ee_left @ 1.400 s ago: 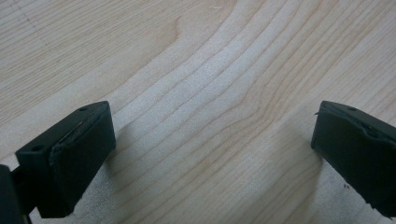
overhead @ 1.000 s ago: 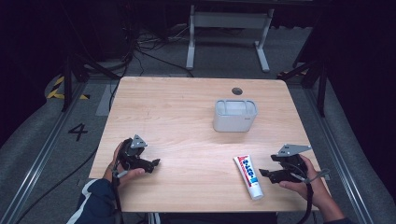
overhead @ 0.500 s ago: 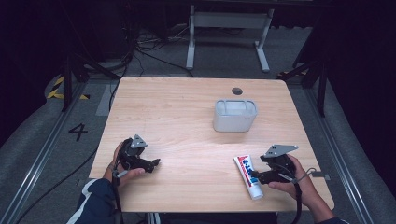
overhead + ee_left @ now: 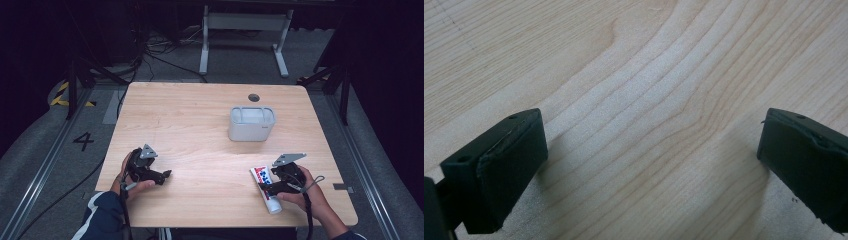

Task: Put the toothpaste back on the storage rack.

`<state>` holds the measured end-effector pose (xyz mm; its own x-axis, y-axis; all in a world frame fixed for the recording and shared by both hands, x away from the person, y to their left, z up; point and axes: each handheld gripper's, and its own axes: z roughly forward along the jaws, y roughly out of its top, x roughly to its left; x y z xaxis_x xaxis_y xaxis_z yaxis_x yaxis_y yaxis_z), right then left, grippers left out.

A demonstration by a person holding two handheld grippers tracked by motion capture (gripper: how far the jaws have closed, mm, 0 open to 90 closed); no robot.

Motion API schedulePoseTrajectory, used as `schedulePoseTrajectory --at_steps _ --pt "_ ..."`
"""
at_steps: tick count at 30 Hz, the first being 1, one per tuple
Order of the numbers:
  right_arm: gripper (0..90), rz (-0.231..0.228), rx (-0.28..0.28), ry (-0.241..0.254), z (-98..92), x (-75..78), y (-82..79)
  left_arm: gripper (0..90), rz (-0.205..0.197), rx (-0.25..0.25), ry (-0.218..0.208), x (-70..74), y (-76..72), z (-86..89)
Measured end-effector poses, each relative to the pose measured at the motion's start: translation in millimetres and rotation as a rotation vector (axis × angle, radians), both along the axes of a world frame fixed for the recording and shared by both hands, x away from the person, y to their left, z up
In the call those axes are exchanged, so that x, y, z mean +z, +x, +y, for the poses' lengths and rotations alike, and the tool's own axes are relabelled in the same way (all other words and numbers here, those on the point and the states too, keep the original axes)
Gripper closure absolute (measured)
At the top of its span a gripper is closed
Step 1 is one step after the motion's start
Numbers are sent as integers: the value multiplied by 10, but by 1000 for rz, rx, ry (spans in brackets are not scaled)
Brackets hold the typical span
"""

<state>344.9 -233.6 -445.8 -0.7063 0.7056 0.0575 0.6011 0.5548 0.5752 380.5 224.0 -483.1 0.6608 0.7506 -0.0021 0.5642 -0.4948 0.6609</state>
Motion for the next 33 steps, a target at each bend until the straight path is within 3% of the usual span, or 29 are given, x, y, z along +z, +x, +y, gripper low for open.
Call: schedulePoseTrajectory --at_steps 3,12,18,33 --pt "246 32 6 -29 59 -52 17 1 0 0 0 0 0 0" --pt "232 53 -42 -80 174 -117 114 1 2 0 -2 -1 -1 -1" --pt "306 37 -16 -119 301 -127 121 2 3 1 -2 0 -2 -1" --pt "517 46 70 -160 366 -59 138 1 3 0 -3 -1 -1 -1"
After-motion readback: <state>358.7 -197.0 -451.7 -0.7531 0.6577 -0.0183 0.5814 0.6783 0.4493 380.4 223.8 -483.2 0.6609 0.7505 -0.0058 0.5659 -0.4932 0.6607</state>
